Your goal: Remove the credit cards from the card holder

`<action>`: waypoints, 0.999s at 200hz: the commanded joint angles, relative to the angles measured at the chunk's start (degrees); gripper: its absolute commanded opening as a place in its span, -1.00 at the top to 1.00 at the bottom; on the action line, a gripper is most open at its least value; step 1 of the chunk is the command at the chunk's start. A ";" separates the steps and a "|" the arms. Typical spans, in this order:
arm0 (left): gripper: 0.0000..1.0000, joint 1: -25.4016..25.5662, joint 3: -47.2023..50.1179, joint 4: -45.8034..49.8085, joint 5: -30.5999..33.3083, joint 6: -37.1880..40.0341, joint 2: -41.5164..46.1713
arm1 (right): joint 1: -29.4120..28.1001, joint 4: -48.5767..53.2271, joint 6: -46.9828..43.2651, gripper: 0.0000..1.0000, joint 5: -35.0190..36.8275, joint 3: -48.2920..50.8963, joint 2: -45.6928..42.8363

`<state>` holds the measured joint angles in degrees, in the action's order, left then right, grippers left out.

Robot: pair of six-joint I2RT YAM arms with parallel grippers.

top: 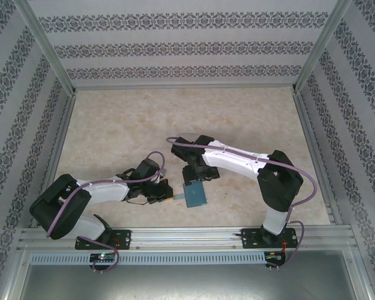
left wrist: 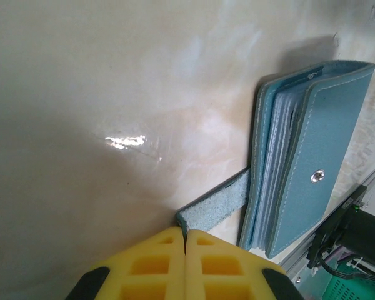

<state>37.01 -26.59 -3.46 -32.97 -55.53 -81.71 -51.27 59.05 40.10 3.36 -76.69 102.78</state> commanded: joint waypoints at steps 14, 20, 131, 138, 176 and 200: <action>1.00 -0.45 -0.13 3.70 4.37 -0.42 -1.68 | -1.76 -2.27 -0.92 -0.77 -4.26 1.70 0.15; 1.00 -0.45 -0.18 3.86 4.37 -0.34 -1.64 | -1.99 -2.35 -0.83 -0.79 -4.32 1.92 0.38; 1.00 -0.43 -0.02 4.21 4.50 -0.19 -1.83 | -3.14 -3.49 -0.64 -0.89 -3.92 3.98 5.62; 1.00 -0.46 0.05 4.06 4.52 -0.20 -1.78 | -3.14 -3.58 -0.63 -0.88 -3.88 4.09 5.84; 1.00 -0.45 0.22 4.06 4.41 -0.11 -1.80 | -3.14 -3.98 -0.46 -0.89 -4.01 4.25 6.49; 1.00 -0.45 0.38 3.99 4.42 -0.11 -1.78 | -3.14 -3.38 -0.20 -0.88 -3.21 4.25 6.47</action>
<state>37.01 -26.76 -3.49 -32.77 -55.57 -81.93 -53.52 54.76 39.86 -0.97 -73.21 108.29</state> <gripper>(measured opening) 0.065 0.943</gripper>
